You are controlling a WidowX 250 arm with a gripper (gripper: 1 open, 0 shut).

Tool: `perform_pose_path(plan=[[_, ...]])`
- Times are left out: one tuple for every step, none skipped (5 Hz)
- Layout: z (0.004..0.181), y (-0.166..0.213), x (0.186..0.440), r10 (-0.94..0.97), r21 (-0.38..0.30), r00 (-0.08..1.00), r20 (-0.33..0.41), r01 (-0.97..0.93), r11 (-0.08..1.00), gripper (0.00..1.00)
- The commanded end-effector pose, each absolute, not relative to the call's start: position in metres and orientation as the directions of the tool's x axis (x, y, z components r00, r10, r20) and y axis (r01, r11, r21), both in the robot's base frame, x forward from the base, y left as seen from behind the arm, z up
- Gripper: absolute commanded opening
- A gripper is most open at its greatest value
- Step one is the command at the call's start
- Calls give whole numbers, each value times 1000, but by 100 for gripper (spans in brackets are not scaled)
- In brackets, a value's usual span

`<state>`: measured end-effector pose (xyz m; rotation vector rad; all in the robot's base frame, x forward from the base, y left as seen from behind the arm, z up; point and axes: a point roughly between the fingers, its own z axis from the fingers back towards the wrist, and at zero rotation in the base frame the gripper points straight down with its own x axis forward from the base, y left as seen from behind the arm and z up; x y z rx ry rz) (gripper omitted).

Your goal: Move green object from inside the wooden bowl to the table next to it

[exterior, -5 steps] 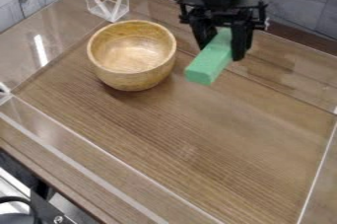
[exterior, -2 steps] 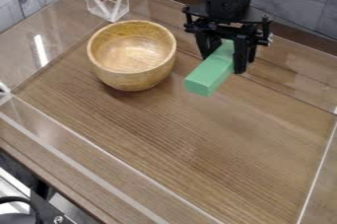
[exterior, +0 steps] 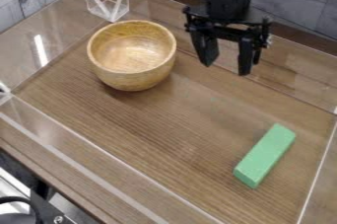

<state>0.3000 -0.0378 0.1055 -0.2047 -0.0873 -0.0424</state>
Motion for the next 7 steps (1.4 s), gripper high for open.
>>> perform_pose_path(plan=[[101, -54, 300, -66, -201, 991, 117, 89, 976, 100], [93, -65, 298, -169, -193, 981, 98, 185, 964, 100], [86, -72, 298, -265, -190, 961, 81, 276, 942, 100], [70, -83, 305, -304, -194, 950, 68, 312, 930, 100], [50, -98, 312, -345, -191, 937, 51, 348, 918, 100], [37, -113, 308, -316, -190, 948, 29, 315, 930, 100], [32, -120, 305, -270, -190, 962, 24, 270, 944, 0]])
